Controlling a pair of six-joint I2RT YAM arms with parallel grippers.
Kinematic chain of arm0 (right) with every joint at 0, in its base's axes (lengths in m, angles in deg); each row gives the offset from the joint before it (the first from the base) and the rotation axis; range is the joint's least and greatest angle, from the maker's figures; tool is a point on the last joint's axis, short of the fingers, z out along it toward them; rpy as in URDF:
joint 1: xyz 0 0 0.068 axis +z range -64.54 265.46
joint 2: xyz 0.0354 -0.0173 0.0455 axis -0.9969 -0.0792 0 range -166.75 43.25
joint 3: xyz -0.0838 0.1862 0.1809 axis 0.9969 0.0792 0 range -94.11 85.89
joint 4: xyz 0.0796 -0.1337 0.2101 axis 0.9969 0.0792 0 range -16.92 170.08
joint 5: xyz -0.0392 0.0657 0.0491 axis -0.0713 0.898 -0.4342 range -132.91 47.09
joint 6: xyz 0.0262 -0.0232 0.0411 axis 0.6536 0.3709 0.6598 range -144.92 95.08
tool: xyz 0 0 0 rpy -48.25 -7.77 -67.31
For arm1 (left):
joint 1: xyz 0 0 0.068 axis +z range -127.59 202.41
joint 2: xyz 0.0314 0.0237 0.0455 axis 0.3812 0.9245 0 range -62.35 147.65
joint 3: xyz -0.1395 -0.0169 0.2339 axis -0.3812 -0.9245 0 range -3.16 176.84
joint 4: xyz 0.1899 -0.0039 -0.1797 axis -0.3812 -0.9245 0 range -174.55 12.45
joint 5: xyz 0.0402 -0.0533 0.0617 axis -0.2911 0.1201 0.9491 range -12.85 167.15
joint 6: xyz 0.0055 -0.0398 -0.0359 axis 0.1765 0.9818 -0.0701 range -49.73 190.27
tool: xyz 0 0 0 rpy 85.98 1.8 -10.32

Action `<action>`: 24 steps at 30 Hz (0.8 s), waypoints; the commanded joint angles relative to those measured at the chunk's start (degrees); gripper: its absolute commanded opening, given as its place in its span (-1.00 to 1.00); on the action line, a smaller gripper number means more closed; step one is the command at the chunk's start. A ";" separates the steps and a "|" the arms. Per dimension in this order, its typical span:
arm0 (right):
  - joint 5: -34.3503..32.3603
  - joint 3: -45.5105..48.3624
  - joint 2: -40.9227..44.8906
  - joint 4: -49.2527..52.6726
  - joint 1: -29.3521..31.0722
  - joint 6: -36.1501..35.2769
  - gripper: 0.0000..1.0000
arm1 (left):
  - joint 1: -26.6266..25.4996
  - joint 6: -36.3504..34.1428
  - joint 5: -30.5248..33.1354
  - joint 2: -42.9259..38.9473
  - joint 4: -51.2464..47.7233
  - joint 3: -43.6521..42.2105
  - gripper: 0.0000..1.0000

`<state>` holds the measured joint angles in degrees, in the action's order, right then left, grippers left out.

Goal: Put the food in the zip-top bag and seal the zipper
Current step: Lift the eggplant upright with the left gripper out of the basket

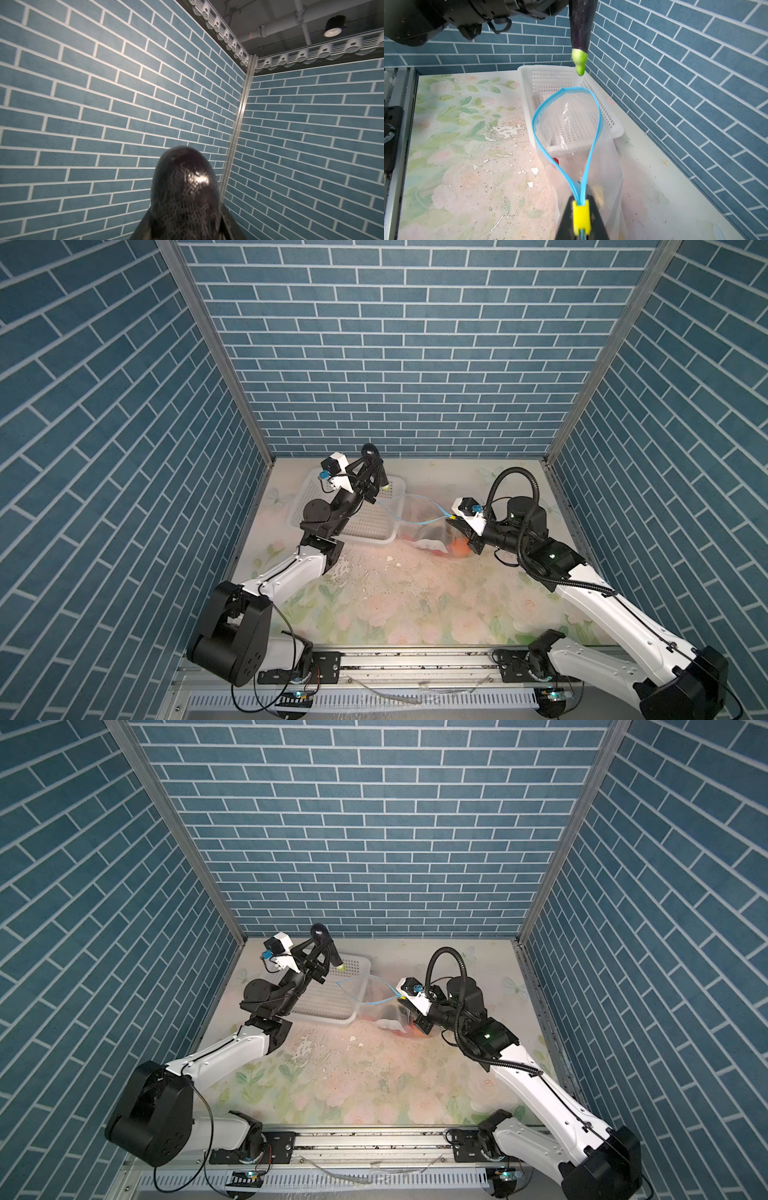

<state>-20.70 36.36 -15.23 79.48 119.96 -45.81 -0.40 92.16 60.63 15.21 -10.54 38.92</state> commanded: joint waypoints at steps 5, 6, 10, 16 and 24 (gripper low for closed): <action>-0.59 0.98 0.83 -2.00 0.27 -0.51 -1.00 | -0.29 3.87 -10.37 -2.86 3.24 -1.20 -0.44; -0.68 0.85 0.84 -1.85 0.22 -0.54 -1.00 | -0.32 4.19 -11.38 -3.11 3.22 -1.43 -0.44; -0.37 0.14 1.21 -0.95 0.22 -0.47 -1.00 | -0.58 4.83 -14.71 -4.57 2.60 -1.90 -0.45; -0.72 -0.52 1.68 0.11 0.22 -0.41 -1.00 | -0.74 3.01 -17.10 -6.66 -0.25 -3.82 -0.48; -1.28 -0.95 2.56 -0.03 0.29 -0.38 -1.00 | -1.98 2.59 -13.26 -2.98 5.40 -6.58 -0.55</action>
<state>-21.74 36.46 -13.81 79.96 119.96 -45.78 -1.82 95.55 46.45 11.25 -8.69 33.28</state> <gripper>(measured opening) 0.097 0.441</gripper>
